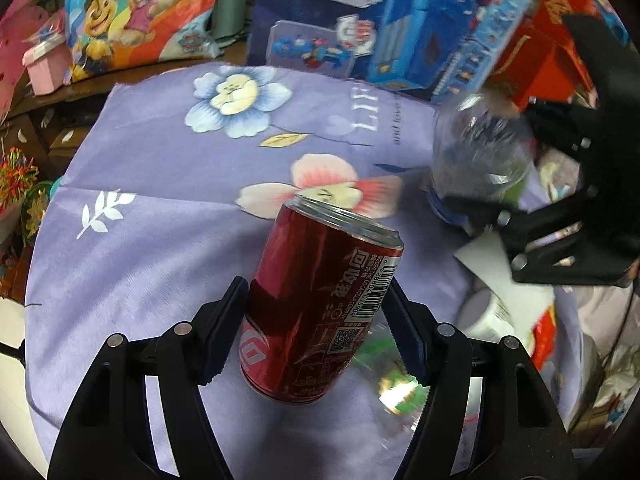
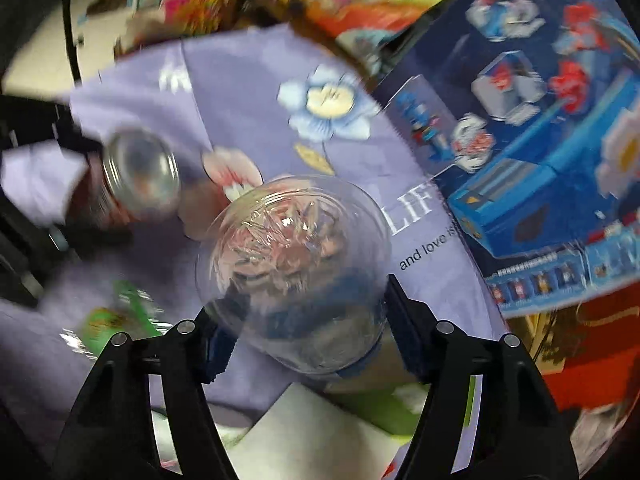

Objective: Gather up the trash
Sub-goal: 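Carry the bottle over the bin and open the right gripper to drop it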

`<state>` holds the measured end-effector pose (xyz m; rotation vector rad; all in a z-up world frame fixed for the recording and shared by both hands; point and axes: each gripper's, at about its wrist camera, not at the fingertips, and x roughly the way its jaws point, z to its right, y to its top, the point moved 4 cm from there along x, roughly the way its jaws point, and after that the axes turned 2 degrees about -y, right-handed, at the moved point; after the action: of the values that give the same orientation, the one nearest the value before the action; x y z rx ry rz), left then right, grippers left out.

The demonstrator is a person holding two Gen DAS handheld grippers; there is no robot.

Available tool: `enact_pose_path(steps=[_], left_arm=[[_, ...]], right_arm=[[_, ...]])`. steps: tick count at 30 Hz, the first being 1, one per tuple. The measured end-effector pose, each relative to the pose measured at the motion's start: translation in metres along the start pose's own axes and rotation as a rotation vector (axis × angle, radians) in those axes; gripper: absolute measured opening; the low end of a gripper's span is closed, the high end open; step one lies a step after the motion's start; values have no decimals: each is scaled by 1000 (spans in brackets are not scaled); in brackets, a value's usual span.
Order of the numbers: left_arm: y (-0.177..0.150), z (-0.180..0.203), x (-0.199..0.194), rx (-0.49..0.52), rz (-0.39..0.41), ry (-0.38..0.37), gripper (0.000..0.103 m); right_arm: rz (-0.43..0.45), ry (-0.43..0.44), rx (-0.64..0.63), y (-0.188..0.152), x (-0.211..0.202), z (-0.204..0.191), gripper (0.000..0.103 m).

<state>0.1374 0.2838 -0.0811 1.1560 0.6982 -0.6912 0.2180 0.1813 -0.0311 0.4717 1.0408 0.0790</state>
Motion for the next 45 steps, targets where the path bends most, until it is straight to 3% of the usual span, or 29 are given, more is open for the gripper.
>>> enact_pose_path(steps=[6, 11, 22, 36, 41, 45], left_arm=[[-13, 49, -25, 68, 29, -47, 69], [-27, 98, -35, 138, 34, -87, 69], [-46, 238, -36, 360, 22, -184, 69], [-91, 431, 0, 657, -64, -286, 69], [-117, 494, 20, 758, -112, -320, 69], [-137, 532, 36, 821, -150, -335, 69]], right_arm=[[101, -2, 175, -16, -67, 14, 63], [125, -34, 287, -65, -106, 23, 63], [74, -132, 663, -244, -158, 73, 63], [47, -240, 1087, -479, -223, 92, 63], [8, -253, 1239, -562, -229, 90, 63], [-55, -201, 1366, -624, -210, 82, 63]])
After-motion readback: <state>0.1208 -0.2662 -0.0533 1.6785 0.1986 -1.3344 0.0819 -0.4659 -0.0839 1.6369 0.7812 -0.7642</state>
